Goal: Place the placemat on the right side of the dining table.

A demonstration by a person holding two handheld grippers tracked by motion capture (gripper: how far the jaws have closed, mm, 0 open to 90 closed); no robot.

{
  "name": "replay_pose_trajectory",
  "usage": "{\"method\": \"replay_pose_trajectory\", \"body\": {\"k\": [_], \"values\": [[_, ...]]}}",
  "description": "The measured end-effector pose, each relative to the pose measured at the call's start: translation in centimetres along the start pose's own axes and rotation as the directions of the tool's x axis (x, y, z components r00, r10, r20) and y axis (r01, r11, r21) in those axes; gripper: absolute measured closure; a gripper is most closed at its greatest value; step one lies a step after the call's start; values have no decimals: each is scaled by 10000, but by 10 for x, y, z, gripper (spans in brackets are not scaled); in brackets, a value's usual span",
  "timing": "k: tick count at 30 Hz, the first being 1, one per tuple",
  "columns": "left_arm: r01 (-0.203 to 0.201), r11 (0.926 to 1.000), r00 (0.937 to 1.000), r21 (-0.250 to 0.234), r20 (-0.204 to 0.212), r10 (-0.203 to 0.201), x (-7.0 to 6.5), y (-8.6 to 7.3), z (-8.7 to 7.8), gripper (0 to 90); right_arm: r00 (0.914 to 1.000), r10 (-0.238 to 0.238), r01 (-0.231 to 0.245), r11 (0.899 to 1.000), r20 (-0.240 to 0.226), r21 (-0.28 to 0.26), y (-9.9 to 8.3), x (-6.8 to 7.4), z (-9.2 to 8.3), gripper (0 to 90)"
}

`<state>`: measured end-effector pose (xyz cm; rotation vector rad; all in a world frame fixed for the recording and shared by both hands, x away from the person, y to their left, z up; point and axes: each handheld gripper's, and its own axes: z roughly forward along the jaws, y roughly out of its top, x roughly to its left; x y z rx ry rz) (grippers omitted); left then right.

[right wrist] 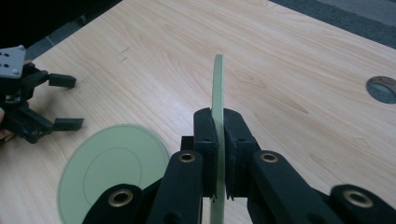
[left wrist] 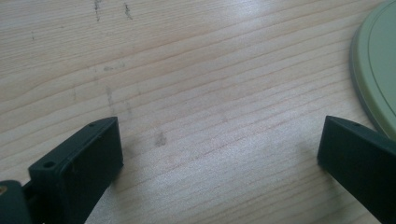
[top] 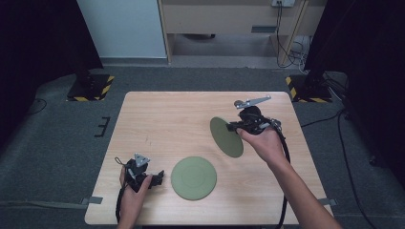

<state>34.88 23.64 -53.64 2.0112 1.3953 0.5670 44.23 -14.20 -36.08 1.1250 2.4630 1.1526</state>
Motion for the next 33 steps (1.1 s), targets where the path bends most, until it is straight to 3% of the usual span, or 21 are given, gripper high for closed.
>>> {"method": "replay_pose_trajectory", "body": {"k": [17,33], "values": [[1,10000,10000,0,2,-1,0,0,0,0,9935,669,-643,9974,921,-314,-7,-35,-15,860],[0,10000,10000,2,2,0,0,0,0,0,9796,1089,-1062,9940,1692,-251,-13,-59,-19,860]]}}
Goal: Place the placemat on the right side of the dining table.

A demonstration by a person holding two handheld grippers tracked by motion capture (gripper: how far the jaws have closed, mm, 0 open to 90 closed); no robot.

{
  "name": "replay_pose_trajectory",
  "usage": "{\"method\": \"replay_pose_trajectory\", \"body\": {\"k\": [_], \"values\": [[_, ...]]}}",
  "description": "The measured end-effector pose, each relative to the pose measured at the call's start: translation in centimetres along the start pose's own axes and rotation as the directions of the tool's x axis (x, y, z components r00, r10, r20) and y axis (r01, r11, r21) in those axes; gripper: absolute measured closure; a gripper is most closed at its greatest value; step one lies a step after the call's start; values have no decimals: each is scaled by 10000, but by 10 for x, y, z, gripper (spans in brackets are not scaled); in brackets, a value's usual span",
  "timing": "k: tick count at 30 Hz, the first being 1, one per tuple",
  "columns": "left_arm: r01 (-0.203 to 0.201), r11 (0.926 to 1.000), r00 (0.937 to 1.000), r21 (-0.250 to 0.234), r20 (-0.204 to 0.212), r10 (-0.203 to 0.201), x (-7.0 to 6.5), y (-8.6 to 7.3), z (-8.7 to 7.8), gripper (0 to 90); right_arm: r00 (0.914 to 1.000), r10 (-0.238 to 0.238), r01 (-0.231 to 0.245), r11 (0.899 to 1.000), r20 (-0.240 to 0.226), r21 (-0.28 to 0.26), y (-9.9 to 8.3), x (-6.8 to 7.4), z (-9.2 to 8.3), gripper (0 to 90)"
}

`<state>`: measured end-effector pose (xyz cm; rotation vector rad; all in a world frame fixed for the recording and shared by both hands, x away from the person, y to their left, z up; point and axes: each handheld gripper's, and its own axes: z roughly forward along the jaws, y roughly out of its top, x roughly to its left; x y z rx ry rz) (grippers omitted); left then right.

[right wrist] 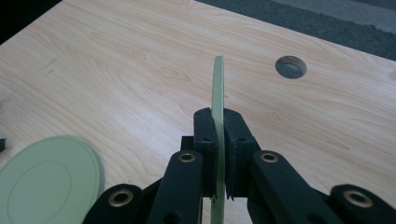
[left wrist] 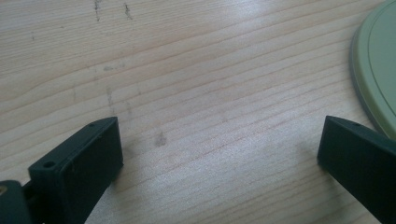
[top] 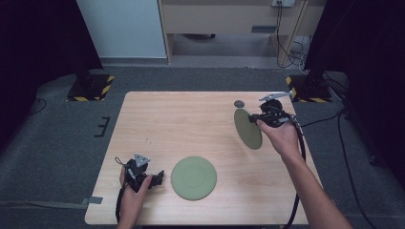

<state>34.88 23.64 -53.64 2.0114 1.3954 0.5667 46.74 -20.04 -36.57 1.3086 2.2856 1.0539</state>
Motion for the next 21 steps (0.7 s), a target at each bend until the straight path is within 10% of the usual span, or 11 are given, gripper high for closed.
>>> {"method": "replay_pose_trajectory", "body": {"k": [21], "values": [[3,10000,10000,-2,1,-3,0,0,0,0,9985,377,-383,9992,407,129,1,-7,17,860]]}}
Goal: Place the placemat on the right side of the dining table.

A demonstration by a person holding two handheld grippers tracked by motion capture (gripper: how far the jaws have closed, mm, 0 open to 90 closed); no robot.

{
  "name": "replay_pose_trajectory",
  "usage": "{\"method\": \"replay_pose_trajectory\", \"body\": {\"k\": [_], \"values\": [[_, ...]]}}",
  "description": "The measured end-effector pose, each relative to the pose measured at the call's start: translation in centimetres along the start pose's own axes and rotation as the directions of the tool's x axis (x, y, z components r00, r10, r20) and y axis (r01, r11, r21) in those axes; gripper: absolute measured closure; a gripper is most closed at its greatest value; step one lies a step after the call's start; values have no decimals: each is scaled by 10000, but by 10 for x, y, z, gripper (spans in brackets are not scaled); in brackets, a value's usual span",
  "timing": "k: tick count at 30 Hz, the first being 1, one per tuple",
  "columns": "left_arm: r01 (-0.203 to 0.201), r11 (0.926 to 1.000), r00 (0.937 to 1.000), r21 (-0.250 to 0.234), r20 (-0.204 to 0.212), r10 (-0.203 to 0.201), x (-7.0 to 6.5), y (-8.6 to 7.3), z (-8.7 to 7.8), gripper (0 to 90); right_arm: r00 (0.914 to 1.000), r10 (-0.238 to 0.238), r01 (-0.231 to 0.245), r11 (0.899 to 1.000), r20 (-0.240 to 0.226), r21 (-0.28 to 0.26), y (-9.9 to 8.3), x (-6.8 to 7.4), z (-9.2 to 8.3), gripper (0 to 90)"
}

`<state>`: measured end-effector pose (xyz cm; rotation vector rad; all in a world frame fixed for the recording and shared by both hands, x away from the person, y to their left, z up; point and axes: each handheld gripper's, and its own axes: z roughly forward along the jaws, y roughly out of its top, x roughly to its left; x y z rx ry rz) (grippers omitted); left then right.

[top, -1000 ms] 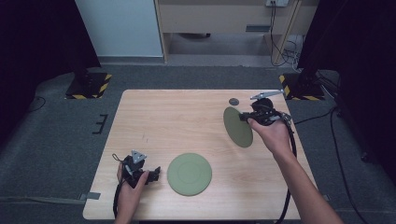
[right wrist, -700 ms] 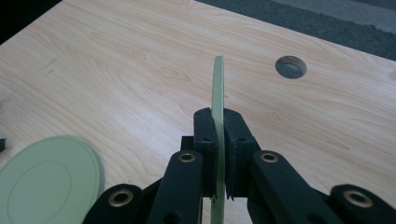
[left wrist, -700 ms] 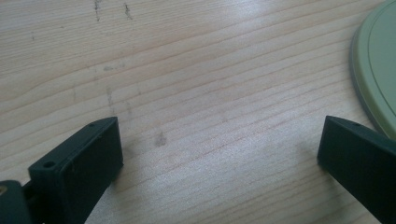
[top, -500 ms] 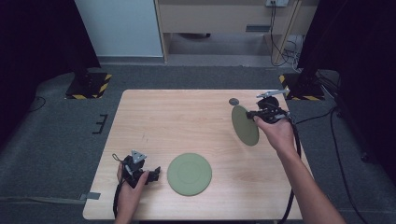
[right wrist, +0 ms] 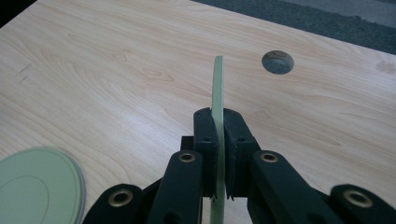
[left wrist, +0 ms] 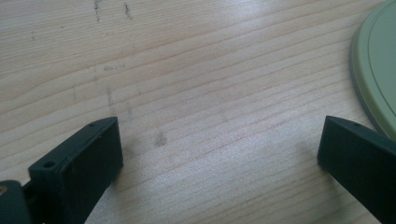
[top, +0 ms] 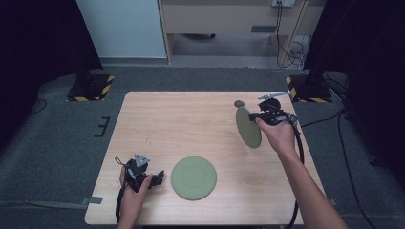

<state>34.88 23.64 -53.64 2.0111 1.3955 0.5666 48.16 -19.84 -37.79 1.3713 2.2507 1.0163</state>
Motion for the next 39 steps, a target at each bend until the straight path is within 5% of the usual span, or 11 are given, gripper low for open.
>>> {"method": "replay_pose_trajectory", "body": {"k": [7,18,39], "values": [[-2,10000,10000,1,4,2,0,0,0,0,9999,101,-104,9996,98,267,-5,-5,13,860],[2,10000,10000,0,3,-2,0,0,0,0,9976,549,-556,9983,413,153,-15,-34,11,860],[0,10000,10000,0,3,0,0,0,0,0,9965,594,-620,9971,592,437,-28,-74,23,859]]}}
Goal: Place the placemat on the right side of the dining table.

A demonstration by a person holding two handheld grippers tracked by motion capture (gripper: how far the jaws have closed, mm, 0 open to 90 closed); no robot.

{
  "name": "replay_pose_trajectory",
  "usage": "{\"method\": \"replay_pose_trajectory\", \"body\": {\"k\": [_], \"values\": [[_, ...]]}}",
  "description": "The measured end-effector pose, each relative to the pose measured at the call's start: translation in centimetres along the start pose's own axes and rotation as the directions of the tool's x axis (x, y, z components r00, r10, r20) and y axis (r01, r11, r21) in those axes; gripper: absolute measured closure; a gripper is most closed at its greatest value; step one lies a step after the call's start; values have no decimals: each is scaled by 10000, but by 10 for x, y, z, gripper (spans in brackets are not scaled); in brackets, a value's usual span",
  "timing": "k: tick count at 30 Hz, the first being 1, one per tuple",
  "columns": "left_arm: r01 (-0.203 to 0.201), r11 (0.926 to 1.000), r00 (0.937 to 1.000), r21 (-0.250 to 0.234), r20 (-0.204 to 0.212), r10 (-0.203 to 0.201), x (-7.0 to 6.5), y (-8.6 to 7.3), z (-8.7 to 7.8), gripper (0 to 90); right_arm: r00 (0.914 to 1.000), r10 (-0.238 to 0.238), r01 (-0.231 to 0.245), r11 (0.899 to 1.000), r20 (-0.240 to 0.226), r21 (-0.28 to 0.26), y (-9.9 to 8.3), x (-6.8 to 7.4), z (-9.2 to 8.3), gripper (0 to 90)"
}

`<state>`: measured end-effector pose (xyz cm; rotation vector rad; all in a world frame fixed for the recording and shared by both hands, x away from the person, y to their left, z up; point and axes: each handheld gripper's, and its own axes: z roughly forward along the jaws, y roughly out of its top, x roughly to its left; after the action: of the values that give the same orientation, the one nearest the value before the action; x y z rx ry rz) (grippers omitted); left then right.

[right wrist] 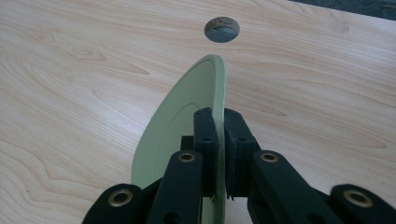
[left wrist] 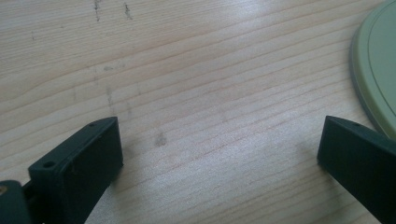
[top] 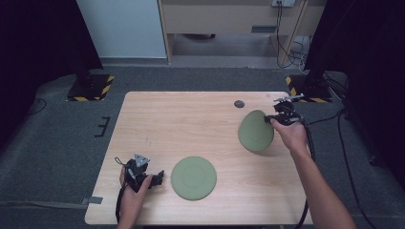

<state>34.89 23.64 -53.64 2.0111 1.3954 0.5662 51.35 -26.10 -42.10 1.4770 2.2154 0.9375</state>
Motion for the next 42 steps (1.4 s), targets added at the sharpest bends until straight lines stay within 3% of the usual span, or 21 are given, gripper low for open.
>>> {"method": "replay_pose_trajectory", "body": {"k": [24,42], "values": [[65,10000,10000,-1,-69,-65,-1,0,0,0,9962,836,-837,9965,-248,-17,-31,-46,16,859],[66,10000,10000,-1,-71,-66,-1,0,0,0,9920,1218,-1219,9925,-335,13,-46,-62,24,859]]}}
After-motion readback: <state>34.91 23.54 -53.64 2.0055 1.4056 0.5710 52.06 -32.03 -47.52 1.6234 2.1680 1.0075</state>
